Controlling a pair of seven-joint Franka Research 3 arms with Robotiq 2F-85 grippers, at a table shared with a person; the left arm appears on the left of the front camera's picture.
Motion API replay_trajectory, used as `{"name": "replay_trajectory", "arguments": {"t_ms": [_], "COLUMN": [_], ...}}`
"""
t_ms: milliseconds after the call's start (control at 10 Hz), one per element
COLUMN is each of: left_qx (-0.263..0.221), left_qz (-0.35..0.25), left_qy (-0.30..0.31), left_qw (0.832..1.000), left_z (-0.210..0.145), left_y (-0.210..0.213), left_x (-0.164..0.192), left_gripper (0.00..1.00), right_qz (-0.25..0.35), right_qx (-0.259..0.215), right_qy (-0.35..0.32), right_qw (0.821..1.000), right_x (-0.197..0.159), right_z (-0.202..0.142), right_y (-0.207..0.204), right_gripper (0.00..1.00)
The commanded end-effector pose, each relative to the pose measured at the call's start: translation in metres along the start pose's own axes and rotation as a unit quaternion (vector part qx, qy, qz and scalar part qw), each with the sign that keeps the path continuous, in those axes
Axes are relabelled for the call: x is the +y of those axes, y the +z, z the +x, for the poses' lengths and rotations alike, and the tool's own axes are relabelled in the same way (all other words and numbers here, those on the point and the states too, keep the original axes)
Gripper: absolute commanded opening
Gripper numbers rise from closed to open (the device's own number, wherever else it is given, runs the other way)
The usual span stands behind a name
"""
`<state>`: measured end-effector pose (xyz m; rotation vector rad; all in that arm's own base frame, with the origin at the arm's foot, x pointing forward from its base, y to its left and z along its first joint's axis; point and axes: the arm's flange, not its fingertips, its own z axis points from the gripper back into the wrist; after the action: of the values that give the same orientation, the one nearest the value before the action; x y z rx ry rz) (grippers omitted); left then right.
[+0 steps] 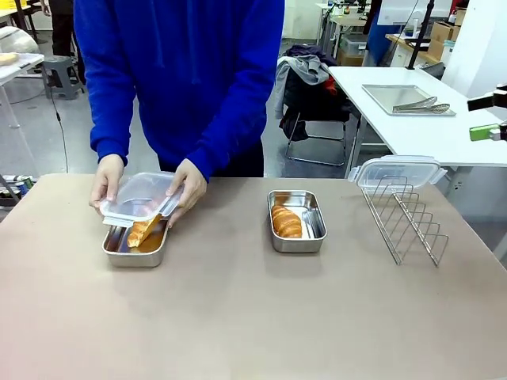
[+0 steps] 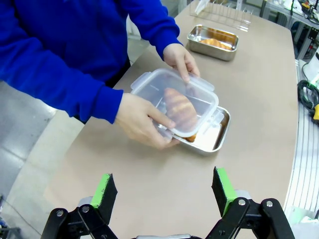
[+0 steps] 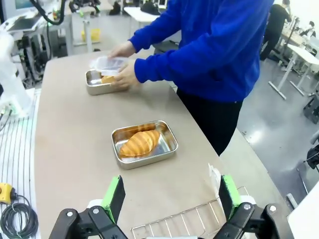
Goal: Place the bread in airtight containers.
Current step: Release when the human grabs the Airtight Container lid, then pick up one Airtight Container lid and hand it to the human.
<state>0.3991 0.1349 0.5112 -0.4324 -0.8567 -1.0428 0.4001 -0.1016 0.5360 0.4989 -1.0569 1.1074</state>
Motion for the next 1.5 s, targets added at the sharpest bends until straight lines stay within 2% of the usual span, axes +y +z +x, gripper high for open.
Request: {"name": "replay_trajectory", "arguments": {"t_ms": [0,1000,1100,1200,1400], "left_qx": [-0.005,-0.005,-0.005,-0.005,-0.005], "left_qz": [-0.002,-0.002,-0.002,-0.002,-0.002], "left_qy": [-0.004,-0.004,-0.004,-0.004,-0.004], "left_qw": [1.0,1.0,1.0,1.0,1.0], "left_z": [0.001,0.001,0.001,0.001,0.001], "left_y": [0.0,0.0,0.0,0.0,0.0], "left_x": [0.0,0.0,0.0,0.0,0.0], "left_gripper": [1.0,1.0,1.0,1.0,1.0], "right_qz": [0.002,0.002,0.003,0.003,-0.015], "right_qx": [-0.008,-0.008,0.006,0.065,0.188], "right_qy": [-0.001,-0.001,-0.004,0.011,0.046], "right_qw": [1.0,1.0,1.0,0.998,0.981], "right_x": [-0.003,-0.003,0.0,-0.017,-0.047], "right_z": [0.0,0.0,-0.001,0.02,0.047], "right_y": [-0.004,-0.004,-0.003,-0.022,-0.067], "right_gripper": [1.0,1.0,1.0,1.0,1.0]}}
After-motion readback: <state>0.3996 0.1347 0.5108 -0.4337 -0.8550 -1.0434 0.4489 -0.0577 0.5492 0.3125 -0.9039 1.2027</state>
